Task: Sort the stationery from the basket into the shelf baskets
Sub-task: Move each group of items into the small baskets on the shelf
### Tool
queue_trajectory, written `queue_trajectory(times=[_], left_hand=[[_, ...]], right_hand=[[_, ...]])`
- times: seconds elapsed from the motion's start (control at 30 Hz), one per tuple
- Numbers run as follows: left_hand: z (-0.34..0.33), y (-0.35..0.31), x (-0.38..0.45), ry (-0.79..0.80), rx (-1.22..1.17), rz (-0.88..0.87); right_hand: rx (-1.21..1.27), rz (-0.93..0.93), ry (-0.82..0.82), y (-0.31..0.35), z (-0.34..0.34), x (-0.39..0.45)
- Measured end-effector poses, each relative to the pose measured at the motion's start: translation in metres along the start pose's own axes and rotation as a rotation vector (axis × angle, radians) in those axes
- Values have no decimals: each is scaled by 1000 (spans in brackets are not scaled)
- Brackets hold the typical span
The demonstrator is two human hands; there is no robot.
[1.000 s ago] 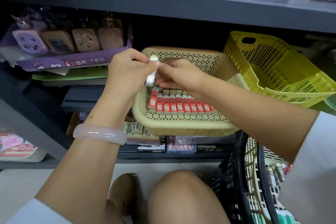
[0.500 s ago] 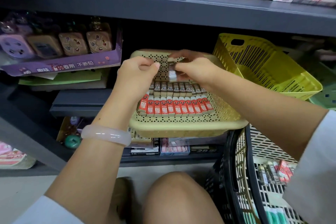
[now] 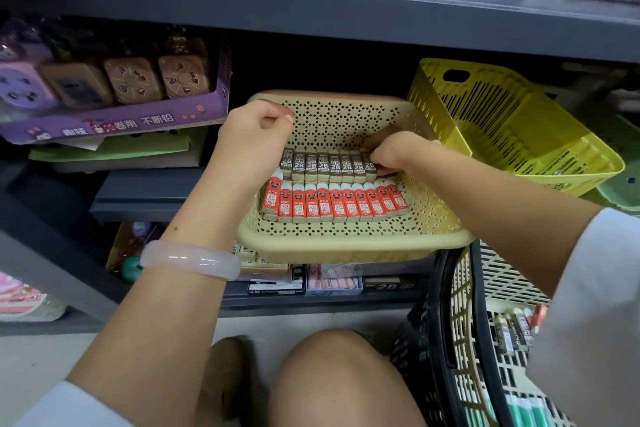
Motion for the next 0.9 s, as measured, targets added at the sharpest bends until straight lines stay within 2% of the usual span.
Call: queue_trajectory(times=[0.1,0.2,0.27,0.6,0.67,0.73,0.8,0.9], left_hand=[[1,0,-1,-1,-10,-3],[2,-1,-2,0,-13,-7],[2,-2,-3,7,-11,-10],[4,-3,-5,-4,-36,9],[6,-3,-5,-15,-41,14],[9,-2,-4,-35,-42,19],[10,-2,-4,-46,-58,27],[12,-1,-4,-42,-70,32]], right_hand=[[-282,76,7,-1,3,-3],[-412,178,134,-2,-1,-8],[-473,236,156,-3,-5,-10],[-525,301,96,1,-12,-9],[-514,425,38,19,-15,-20],[-441,658,1,48,-26,-37],[-392,814,75,70,-48,-53],[-385,810,183,82,-75,-58]])
Point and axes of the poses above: each hand's wrist, its own x-axis towards the middle knuckle, its own z-axis out of the back of the hand, y = z × x, the point moved 6 cm from there along x, towards the middle knuckle, and after that the axes turned 12 degrees about x, right-handed, at the moved point
